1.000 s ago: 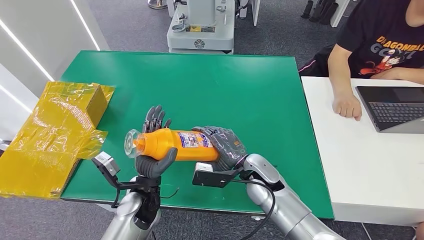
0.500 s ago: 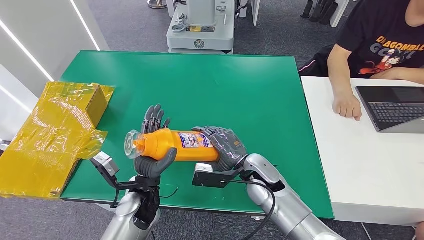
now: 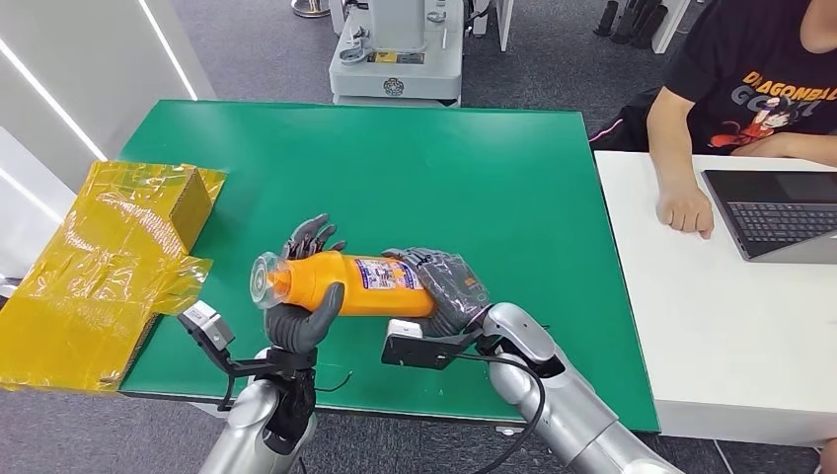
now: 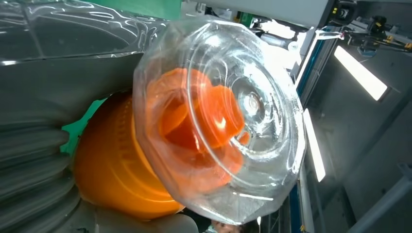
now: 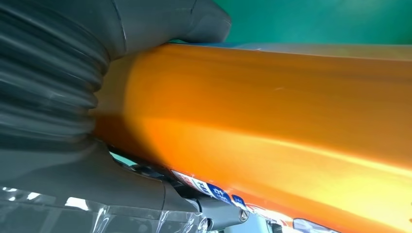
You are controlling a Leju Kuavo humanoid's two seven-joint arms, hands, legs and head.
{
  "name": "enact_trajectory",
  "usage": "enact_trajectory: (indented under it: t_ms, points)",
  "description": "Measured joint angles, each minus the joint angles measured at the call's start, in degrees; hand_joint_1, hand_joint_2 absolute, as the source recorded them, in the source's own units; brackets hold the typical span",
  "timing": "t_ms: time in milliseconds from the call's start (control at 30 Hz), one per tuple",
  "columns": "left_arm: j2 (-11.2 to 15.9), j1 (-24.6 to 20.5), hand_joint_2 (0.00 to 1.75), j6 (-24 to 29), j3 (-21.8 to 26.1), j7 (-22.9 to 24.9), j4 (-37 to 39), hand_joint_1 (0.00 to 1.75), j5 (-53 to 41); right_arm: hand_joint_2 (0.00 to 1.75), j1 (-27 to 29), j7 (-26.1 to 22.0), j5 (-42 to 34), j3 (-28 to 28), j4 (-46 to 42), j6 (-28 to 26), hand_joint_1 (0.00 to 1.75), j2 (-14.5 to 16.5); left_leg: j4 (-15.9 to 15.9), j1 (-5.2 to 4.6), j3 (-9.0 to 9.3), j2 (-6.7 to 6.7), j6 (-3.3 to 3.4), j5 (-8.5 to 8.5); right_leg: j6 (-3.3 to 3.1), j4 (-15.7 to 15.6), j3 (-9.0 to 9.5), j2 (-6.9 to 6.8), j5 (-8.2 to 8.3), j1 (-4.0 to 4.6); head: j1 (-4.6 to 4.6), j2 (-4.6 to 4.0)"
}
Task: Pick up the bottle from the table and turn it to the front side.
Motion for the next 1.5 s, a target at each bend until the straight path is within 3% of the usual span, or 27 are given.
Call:
enact_trajectory:
  t_ms: [1300,1333,1433,1467,1500]
  points:
    - [-0.3,0.53,1.75,-0.27,0.42,-0.37,-0.86,1.75,-0.57,1.75,0.4,0.15,1.77,-0.31,0.01,1.39,1.75,-0.19,0.0,0.0,0.0,0.0,0.0,0.0,0.0,0.0,0.0,0.0,0.0,0.0,0.0,0.0]
    - [-0.3,0.53,1.75,-0.27,0.42,-0.37,-0.86,1.75,-0.57,1.75,0.41,0.15,1.78,-0.33,0.01,1.39,1.52,-0.19,0.0,0.0,0.0,0.0,0.0,0.0,0.0,0.0,0.0,0.0,0.0,0.0,0.0,0.0]
    - [-0.3,0.52,1.75,-0.27,0.42,-0.37,-0.86,1.75,-0.61,1.75,0.49,0.26,1.78,-0.37,0.0,1.25,0.21,-0.19,0.0,0.0,0.0,0.0,0.0,0.0,0.0,0.0,0.0,0.0,0.0,0.0,0.01,0.0]
    - [-0.31,0.52,1.75,-0.27,0.42,-0.37,-0.86,1.75,-0.65,1.75,0.57,0.34,1.81,-0.38,-0.01,1.09,0.0,-0.18,0.0,0.0,0.0,0.0,0.0,0.0,0.0,0.0,0.0,0.0,0.0,0.0,0.01,0.0]
    - [-0.32,0.51,1.75,-0.27,0.42,-0.37,-0.86,1.75,-0.69,1.75,0.73,0.43,1.85,-0.37,-0.03,0.87,0.0,-0.18,0.0,0.0,0.0,0.0,0.0,0.0,0.0,0.0,0.0,0.0,0.0,0.0,0.0,0.0]
